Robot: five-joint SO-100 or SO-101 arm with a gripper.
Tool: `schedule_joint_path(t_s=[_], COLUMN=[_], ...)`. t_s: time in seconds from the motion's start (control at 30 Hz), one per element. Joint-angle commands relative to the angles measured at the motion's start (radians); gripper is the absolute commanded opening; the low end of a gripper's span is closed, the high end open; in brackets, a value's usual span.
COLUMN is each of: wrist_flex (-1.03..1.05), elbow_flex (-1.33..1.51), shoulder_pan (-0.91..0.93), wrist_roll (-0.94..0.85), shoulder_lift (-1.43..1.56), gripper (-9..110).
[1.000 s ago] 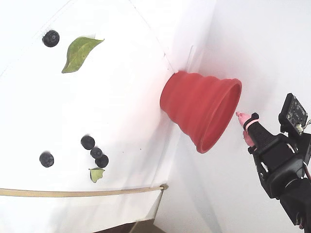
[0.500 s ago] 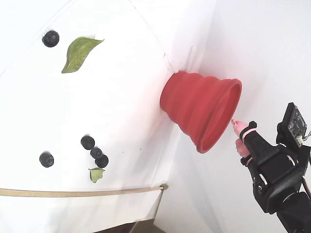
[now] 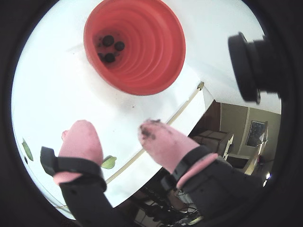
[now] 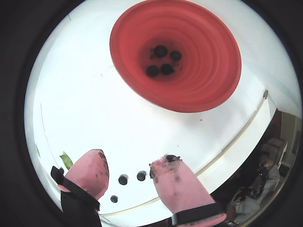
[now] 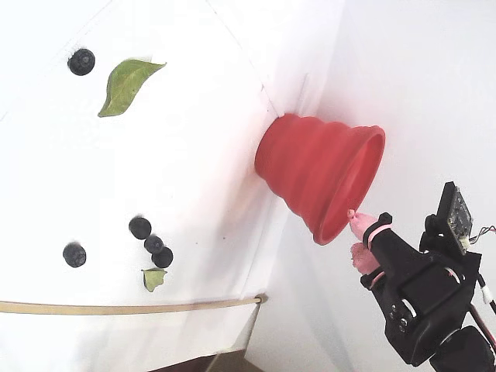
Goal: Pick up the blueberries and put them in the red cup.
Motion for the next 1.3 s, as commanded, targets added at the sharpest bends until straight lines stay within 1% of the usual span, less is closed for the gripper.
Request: schedule_joint_path(t_s=[0.0, 0.7, 1.27], wrist_flex=[0.006, 0.006, -0.035], elbow_flex=[0.003, 0.077, 0.081], shoulder_pan=[0.000, -0.089, -0.149], wrist_roll=[0.025, 0.179, 0.224], shoulder_lift=[0.101, 0.005, -0.161], gripper=[18, 17, 17])
